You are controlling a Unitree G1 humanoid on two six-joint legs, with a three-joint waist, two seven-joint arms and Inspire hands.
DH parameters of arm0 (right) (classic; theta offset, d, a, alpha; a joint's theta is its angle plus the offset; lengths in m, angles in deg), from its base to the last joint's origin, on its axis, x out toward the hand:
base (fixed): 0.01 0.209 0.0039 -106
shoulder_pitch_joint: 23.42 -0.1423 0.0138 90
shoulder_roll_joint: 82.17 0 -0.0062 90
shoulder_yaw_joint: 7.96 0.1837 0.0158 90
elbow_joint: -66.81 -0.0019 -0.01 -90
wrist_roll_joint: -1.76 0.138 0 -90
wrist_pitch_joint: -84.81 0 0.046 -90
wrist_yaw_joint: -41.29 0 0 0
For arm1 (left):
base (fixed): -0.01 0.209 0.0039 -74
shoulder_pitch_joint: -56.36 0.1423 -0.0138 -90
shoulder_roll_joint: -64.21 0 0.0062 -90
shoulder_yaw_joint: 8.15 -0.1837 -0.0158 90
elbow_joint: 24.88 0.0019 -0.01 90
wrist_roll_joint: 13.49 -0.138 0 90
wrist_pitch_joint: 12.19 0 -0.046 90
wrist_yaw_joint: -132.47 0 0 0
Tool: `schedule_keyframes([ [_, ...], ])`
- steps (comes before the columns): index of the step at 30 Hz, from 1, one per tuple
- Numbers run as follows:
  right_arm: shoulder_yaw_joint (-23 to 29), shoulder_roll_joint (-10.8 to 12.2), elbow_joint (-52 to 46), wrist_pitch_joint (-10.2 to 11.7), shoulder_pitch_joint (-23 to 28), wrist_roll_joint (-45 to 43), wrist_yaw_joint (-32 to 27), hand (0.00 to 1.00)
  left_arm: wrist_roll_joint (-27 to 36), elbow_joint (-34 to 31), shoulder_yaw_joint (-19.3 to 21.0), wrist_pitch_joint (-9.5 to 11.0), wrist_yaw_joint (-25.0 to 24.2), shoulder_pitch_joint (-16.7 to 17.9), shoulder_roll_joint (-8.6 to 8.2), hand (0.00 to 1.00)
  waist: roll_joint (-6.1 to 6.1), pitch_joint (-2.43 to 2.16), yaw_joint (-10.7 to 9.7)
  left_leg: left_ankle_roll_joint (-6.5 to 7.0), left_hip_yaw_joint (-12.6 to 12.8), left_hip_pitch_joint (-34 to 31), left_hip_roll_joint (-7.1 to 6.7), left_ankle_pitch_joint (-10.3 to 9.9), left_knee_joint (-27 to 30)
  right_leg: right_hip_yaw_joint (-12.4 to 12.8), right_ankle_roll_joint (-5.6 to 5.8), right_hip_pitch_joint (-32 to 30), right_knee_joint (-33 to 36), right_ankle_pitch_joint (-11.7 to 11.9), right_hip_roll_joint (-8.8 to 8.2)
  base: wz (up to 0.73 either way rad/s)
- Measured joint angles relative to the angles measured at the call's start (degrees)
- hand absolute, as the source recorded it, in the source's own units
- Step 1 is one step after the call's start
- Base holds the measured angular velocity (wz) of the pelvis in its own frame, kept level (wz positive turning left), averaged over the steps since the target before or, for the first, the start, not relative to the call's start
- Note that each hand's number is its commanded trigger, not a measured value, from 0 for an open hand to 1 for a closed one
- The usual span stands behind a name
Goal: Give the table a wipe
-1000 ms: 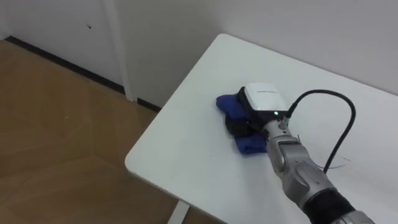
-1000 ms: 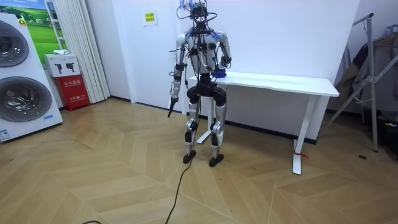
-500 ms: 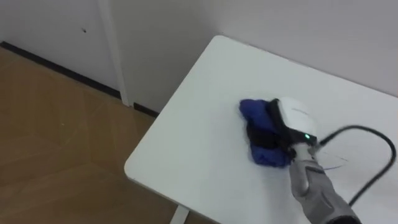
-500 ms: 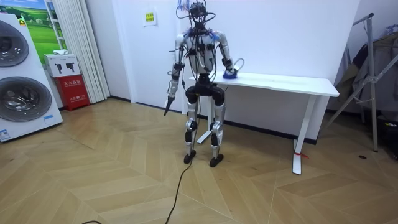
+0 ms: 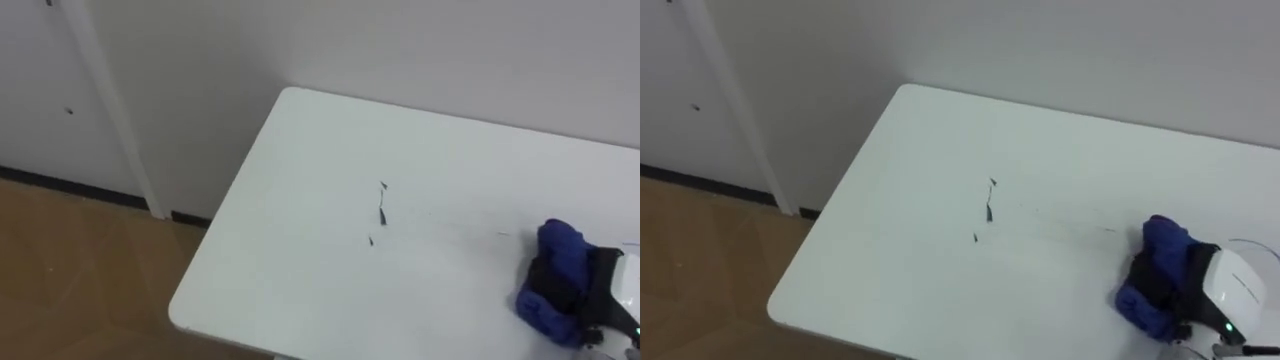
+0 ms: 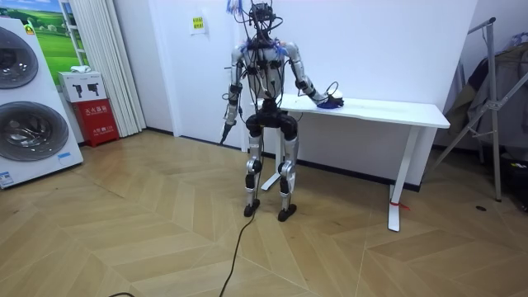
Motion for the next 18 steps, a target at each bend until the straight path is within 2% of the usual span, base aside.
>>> schedule_keyframes([
  [2, -2.6, 0.1, -3.8, -5.2, -1.6, -3.0, 3.7, 1.0, 0.0, 0.3, -1.2, -0.3, -0.1, -0.2, -0.8, 0.0, 0.01, 0.12, 1.8, -0.17, 1.4, -0.2, 0.27, 0.1, 0.0, 1.4, -0.41, -1.3, 0.7, 0.3, 0.34, -0.38],
  [3, -3.8, 0.1, -4.9, -6.4, -2.1, -4.4, 4.8, 1.0, 0.0, 0.7, -1.2, -0.4, -0.1, -0.4, -0.97, 0.0, -0.07, 0.18, 1.9, -0.24, 1.5, -0.3, 0.31, 0.1, 0.0, 1.5, -0.5, -1.6, 0.8, 0.3, 0.37, -0.32],
  [4, -6.6, 0.5, -7.1, -8.0, -2.8, -5.7, 7.0, 1.0, 0.0, 1.6, -1.2, -0.4, -0.1, -1.2, -1.16, 0.0, -0.35, 0.42, 3.1, -0.33, 1.6, -0.5, 0.34, 0.2, 0.0, 1.9, -0.57, -2.4, 1.5, 0.4, 0.49, -0.29],
  [5, -9.4, 0.6, -7.9, -8.8, -4.3, -6.6, 8.7, 1.0, 0.0, 1.9, -1.3, -0.4, -0.1, -1.8, -1.21, 0.0, -0.7, 0.56, 4.5, -0.4, 1.6, -0.8, 0.42, 0.3, 0.0, 2.7, -0.85, -3.1, 1.5, 0.5, 0.81, -0.31],
  [6, -11.0, 0.9, -8.0, -9.4, -5.7, -6.8, 9.6, 1.0, 0.0, 1.9, -1.3, -0.5, -0.1, -1.9, -1.21, 0.0, -0.87, 0.63, 5.0, -0.42, 1.6, -1.1, 0.47, 0.3, 0.0, 3.0, -0.99, -3.5, 1.6, 0.6, 0.96, -0.28],
  [7, -13.7, 1.3, -8.0, -10.0, -8.9, -7.7, 12.0, 1.0, 0.0, 2.0, -1.4, -0.6, -0.3, -2.0, -1.21, 0.0, -1.2, 0.97, 5.8, -0.55, 1.7, -1.6, 0.58, 0.4, 0.1, 3.1, -1.21, -4.1, 1.5, 0.8, 1.1, -0.08],
  [8, -15.4, 1.4, -8.0, -9.8, -11.3, -9.0, 14.2, 1.0, 0.0, 2.4, -1.5, -0.8, -0.5, -2.2, -1.15, 0.0, -1.52, 1.42, 6.4, -0.64, 1.6, -2.0, 0.59, 0.4, 0.1, 3.0, -1.25, -4.4, 1.5, 0.9, 1.13, 0.03],
  [10, -16.6, 1.3, -8.0, -9.7, -14.0, -9.9, 16.4, 1.0, 1.2, 2.6, -1.7, -1.1, -0.6, -1.9, -1.1, 0.0, -1.88, 1.49, 7.6, -0.65, 1.3, -2.7, 0.62, 0.5, 0.1, 2.7, -1.24, -5.0, 1.3, 0.8, 1.14, 0.16],
  [13, -16.6, 0.6, -5.6, -8.5, -16.0, -8.8, 16.7, 1.0, 2.2, 2.5, -1.7, -2.2, -0.7, 0.3, -0.6, 0.0, -2.23, 1.42, 7.6, -0.51, -0.5, -3.2, 0.48, 0.6, 0.4, 1.2, -1.03, -4.6, 0.6, 0.7, 0.91, 0.3],
  [15, -15.0, 0.5, -3.5, -6.2, -13.7, -8.4, 14.3, 1.0, 2.1, 2.1, -1.1, -2.7, -0.9, 2.0, -0.46, 0.0, -2.21, 1.45, 6.9, -0.48, -1.3, -3.1, 0.46, 0.6, 0.5, 0.1, -1.03, -4.0, 0.3, 0.7, 0.76, 0.37],
  [17, -11.5, 0.5, -2.7, -1.7, -9.7, -7.3, 10.3, 1.0, 1.6, 2.2, 0.5, -2.7, -1.4, 3.3, -0.35, 0.0, -2.21, 1.35, 5.0, -0.47, -1.5, -2.8, 0.27, 0.6, 0.6, -0.7, -0.84, -2.6, -0.3, 0.6, 0.35, 0.49],
  [18, -10.1, 0.5, -2.2, -0.6, -8.8, -6.9, 9.6, 1.0, 1.4, 2.3, 0.9, -2.7, -1.5, 3.3, -0.28, 0.0, -2.26, 1.32, 4.3, -0.47, -1.4, -2.6, 0.12, 0.6, 0.6, -1.0, -0.74, -2.0, -0.8, 0.5, 0.17, 0.44],
])
